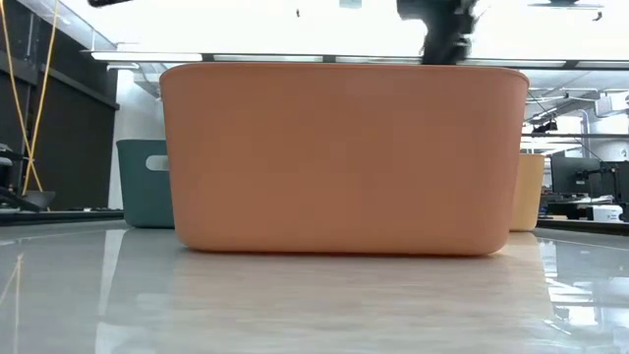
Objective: Sort spices by type
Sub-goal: Put the bottom left gold seasoning bottle into the blue bin
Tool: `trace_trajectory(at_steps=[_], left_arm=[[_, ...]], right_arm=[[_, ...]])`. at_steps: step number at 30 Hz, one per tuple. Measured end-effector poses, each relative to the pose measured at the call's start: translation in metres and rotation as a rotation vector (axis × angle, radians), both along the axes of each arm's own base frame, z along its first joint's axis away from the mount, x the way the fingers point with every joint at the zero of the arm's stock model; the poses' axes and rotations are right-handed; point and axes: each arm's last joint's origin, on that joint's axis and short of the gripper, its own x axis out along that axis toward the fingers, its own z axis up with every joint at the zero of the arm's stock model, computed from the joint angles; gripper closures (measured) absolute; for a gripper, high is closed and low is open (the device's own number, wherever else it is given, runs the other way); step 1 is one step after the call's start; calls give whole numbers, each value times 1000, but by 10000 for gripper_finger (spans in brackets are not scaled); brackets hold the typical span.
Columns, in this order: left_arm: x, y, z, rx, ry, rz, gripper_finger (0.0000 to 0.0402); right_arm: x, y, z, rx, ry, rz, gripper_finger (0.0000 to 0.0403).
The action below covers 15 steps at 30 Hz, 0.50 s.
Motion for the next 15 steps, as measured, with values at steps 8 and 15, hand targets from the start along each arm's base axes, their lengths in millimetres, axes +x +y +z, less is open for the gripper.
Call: trace_trajectory(at_steps=[8,15], left_arm=[[-9,-85,-27,-2,138,98,325],[-23,-115,-50,270,460,0,392]], right_arm=[[-55,35,-18,125,-318,-76,204],[-62,61,-15,192,-471,8,227]])
